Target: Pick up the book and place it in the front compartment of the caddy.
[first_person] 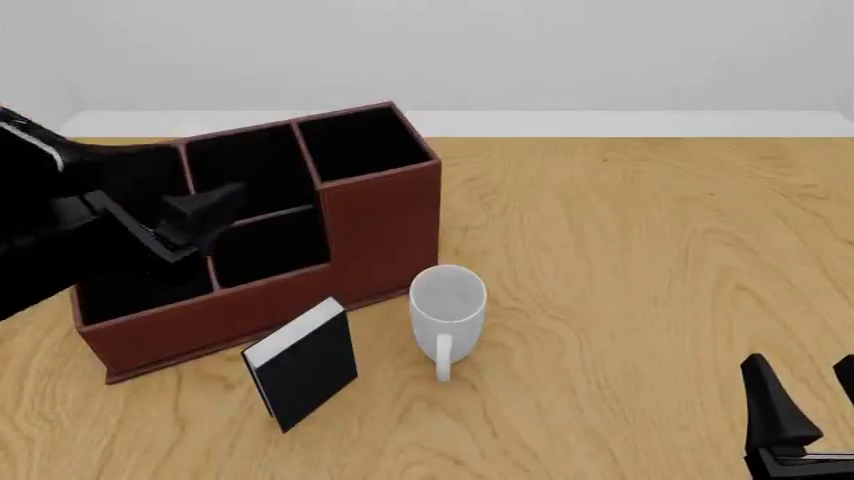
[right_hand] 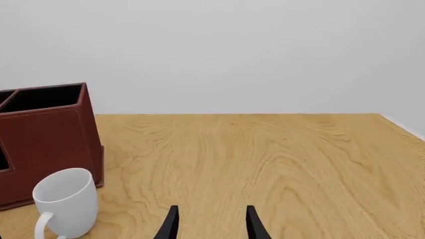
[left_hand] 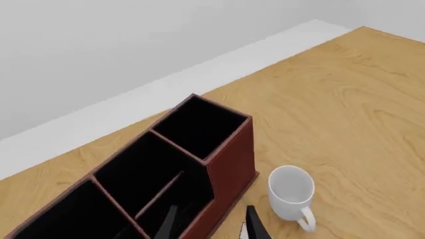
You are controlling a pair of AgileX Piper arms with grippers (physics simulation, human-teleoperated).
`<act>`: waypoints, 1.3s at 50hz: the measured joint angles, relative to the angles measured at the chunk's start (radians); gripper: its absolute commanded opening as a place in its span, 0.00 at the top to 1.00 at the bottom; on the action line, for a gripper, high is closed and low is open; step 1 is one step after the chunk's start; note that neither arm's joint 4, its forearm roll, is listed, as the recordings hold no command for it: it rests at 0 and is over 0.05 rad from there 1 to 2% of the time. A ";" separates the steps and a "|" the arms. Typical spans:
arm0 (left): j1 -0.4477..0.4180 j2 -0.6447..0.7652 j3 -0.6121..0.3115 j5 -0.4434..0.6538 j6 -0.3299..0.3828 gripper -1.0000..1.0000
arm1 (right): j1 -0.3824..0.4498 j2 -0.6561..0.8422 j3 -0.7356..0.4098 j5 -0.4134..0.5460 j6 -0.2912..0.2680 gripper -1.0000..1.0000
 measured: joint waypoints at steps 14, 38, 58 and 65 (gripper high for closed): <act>-0.103 0.195 -0.240 0.258 0.064 0.00 | 0.000 -0.001 0.000 0.001 0.000 0.00; -0.189 0.454 -0.519 0.617 0.099 0.00 | 0.000 -0.002 -0.001 0.003 0.000 0.00; -0.195 0.521 -0.523 0.738 0.074 0.00 | -0.001 -0.002 -0.001 0.003 0.000 0.00; -0.172 0.534 -0.509 0.752 0.084 0.00 | -0.001 -0.002 -0.001 0.003 0.000 0.00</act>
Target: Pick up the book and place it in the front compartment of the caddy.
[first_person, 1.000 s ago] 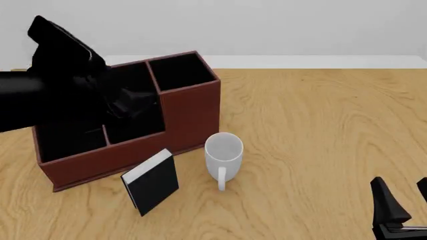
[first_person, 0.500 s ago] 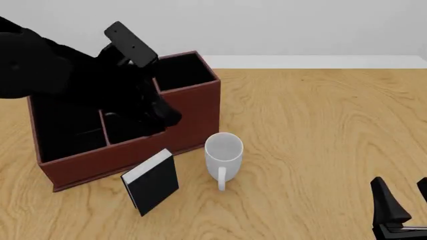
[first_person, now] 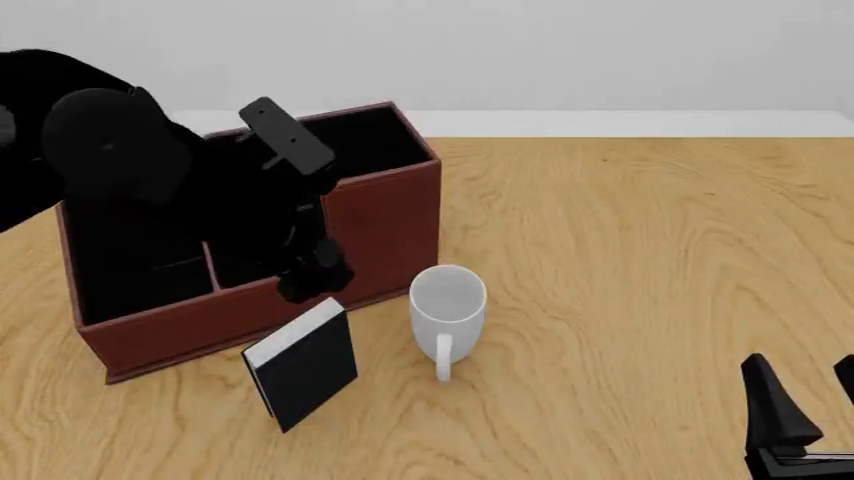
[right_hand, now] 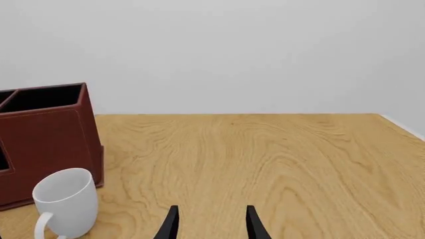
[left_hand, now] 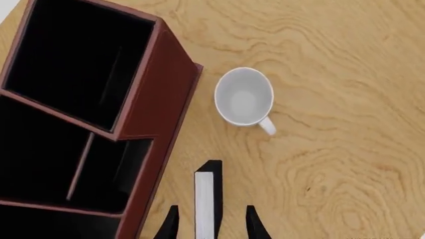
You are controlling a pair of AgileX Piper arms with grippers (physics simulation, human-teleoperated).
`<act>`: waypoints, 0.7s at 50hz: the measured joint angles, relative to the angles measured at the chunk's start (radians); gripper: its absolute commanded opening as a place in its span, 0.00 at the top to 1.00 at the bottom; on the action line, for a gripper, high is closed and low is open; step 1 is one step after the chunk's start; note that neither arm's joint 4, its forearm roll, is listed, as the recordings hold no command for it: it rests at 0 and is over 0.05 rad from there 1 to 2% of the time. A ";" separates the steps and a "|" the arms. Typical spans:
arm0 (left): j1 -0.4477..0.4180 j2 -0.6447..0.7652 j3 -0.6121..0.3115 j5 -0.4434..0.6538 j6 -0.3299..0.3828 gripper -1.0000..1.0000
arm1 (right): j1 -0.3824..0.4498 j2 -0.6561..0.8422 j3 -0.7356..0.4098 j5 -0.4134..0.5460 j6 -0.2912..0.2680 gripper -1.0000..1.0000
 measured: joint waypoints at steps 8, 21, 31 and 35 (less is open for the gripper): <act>0.017 0.006 0.018 0.003 0.000 0.00 | 0.000 0.000 0.000 0.000 0.000 0.00; 0.026 0.002 0.069 -0.026 -0.022 0.00 | 0.000 0.000 0.000 0.000 0.000 0.00; 0.021 -0.005 0.145 -0.081 -0.052 0.00 | 0.000 0.000 0.000 0.000 0.000 0.00; 0.028 -0.007 0.173 -0.100 -0.054 0.00 | 0.000 0.000 0.000 0.000 0.000 0.00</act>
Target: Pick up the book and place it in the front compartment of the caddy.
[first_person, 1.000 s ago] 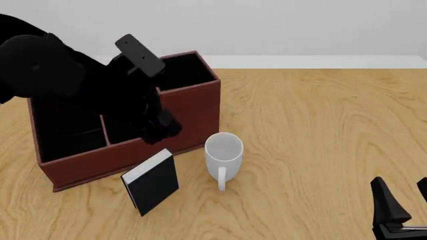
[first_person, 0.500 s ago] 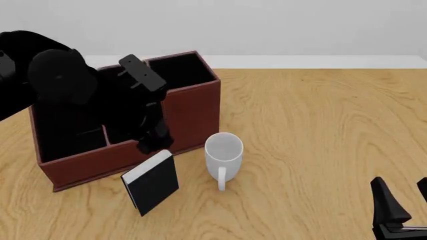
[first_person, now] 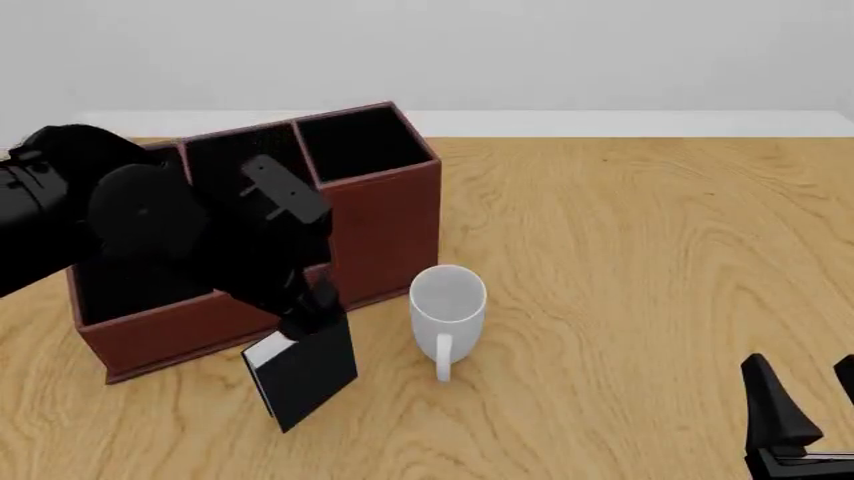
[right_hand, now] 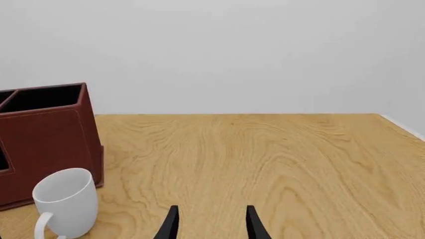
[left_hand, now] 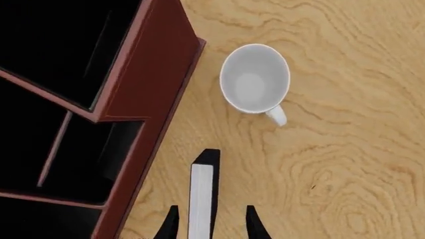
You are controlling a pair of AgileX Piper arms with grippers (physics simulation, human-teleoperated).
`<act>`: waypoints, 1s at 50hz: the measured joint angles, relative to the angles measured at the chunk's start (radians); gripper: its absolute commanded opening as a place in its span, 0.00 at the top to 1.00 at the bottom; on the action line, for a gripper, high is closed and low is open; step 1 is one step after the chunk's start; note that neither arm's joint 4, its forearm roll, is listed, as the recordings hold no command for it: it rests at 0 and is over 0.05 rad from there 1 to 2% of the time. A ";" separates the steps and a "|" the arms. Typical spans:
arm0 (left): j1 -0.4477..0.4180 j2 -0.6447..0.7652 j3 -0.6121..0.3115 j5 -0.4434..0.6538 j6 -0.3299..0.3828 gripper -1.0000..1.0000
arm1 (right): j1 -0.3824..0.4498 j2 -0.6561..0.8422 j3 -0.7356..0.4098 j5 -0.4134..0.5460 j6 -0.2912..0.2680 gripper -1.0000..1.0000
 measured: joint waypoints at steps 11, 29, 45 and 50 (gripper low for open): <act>0.029 -0.001 0.076 -0.054 0.005 0.00 | 0.000 0.000 0.000 0.000 0.000 0.00; 0.065 0.019 0.169 -0.133 0.004 0.00 | 0.000 0.000 0.000 0.000 0.000 0.00; 0.057 0.038 0.231 -0.197 -0.023 0.00 | 0.000 0.000 0.000 0.000 0.000 0.00; 0.051 0.043 0.250 -0.216 -0.033 0.00 | 0.000 0.000 0.000 0.000 0.000 0.00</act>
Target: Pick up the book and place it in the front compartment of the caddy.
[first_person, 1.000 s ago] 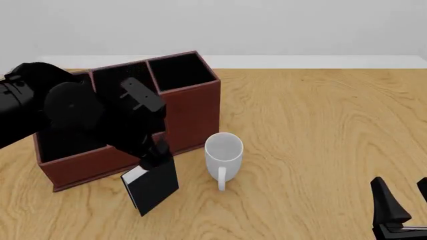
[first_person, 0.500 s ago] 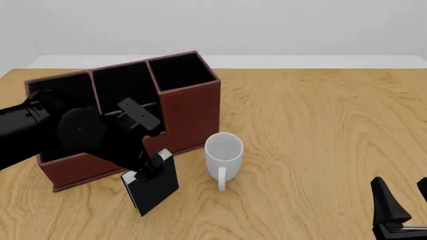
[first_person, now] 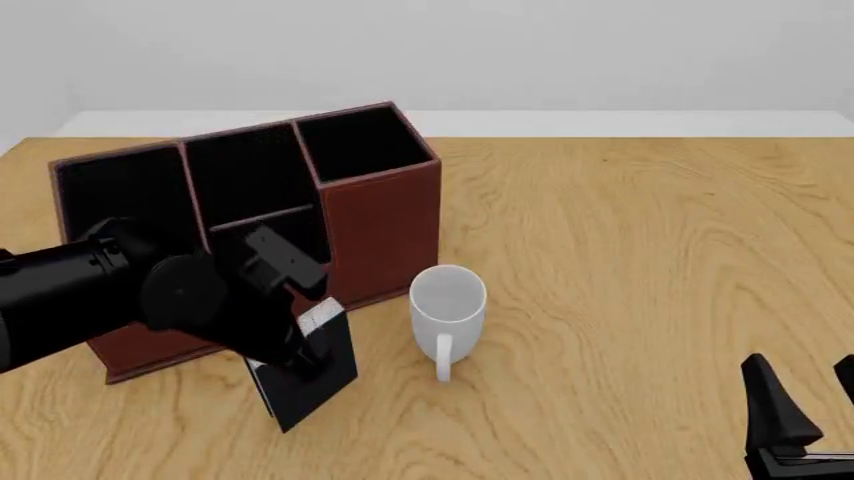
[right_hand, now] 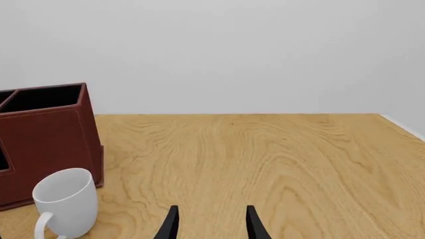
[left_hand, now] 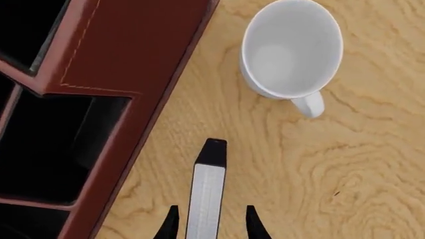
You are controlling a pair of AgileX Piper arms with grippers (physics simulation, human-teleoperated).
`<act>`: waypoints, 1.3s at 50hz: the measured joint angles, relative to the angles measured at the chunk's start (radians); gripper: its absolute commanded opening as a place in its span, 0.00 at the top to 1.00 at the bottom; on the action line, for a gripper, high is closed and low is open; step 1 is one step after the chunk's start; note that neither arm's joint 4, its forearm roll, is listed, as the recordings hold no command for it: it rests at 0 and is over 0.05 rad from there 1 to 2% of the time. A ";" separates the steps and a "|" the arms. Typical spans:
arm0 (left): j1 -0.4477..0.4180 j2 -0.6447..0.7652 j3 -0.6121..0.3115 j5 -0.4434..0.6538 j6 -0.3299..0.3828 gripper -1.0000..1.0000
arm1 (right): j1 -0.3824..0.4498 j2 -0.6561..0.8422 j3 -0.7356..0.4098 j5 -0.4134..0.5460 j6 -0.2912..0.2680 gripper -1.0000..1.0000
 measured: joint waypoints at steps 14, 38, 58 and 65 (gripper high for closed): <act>0.004 0.002 0.042 -0.037 -0.008 1.00 | 0.000 0.000 0.000 0.000 0.000 0.00; -0.057 -0.050 0.028 0.047 -0.029 1.00 | 0.000 0.000 0.000 0.000 0.000 0.00; -0.098 -0.087 -0.132 0.224 0.017 1.00 | 0.000 0.000 0.000 0.000 0.000 0.00; -0.108 -0.092 -0.205 0.295 0.054 1.00 | 0.000 0.000 0.000 0.000 0.000 0.00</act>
